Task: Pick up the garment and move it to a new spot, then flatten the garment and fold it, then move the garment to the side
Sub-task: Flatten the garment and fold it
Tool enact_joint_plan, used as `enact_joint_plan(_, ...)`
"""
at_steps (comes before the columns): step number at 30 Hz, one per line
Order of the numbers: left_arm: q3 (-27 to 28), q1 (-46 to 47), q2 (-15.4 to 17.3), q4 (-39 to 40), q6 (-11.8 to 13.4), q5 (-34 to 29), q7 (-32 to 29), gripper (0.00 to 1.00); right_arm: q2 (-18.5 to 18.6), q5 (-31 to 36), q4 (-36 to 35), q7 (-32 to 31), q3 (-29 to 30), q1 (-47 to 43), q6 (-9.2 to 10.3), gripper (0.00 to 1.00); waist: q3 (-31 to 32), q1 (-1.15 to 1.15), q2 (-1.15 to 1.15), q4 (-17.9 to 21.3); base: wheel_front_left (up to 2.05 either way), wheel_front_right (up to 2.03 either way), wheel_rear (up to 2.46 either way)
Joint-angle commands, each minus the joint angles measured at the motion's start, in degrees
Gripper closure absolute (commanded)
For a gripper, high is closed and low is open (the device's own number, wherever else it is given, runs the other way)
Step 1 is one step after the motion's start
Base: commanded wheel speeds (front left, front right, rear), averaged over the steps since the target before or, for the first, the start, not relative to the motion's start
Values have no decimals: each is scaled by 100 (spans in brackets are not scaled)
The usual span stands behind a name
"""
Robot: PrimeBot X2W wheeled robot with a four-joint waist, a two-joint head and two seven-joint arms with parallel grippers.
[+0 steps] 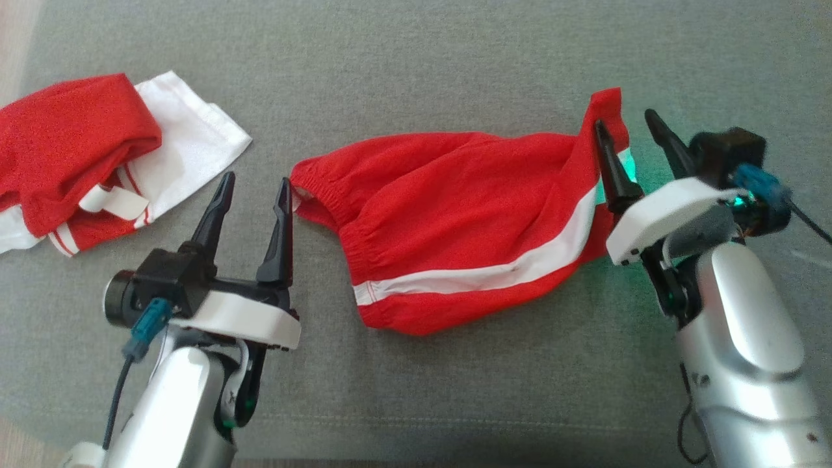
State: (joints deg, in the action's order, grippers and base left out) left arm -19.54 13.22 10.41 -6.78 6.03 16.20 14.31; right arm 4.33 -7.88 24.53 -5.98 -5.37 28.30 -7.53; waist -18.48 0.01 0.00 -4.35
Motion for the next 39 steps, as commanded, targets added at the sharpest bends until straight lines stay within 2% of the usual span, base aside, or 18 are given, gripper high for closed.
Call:
enact_joint_plan(1, 232, 144, 67, 153, -18, -56, 66, 0, -66, -71, -250, 166, -113, -64, 4, 0, 46, -1, 0, 35, 0, 0, 0)
enact_joint_plan(7, 337, -48, 116, 160, 17, -57, 67, 0, 41, -94, -914, 865, 86, -831, 4, 0, 259, -1, 0, 216, 0, 0, 0)
enact_joint_plan(8, 393, -149, 147, 188, 52, -51, 68, 0, 74, -74, -1208, 946, 162, -1101, 4, 0, 329, -1, 0, 304, 0, 0, 0)
enact_joint_plan(20, 431, -608, 257, 286, 170, -7, 7, 0, -29, -102, -2609, 667, 185, -2484, 4, 0, 700, -1, 0, 539, 0, 0, 0)
enact_joint_plan(34, 351, -719, 302, 412, 224, 22, -107, 0, -124, -70, -3008, 443, 193, -2754, 4, 0, 717, -1, 0, 593, 0, 0, 0)
enact_joint_plan(39, 97, -740, 300, 395, -4, 145, -508, 0, -134, -50, -3022, 392, 192, -2743, 4, 0, 671, -1, 0, 568, 0, 0, 0)
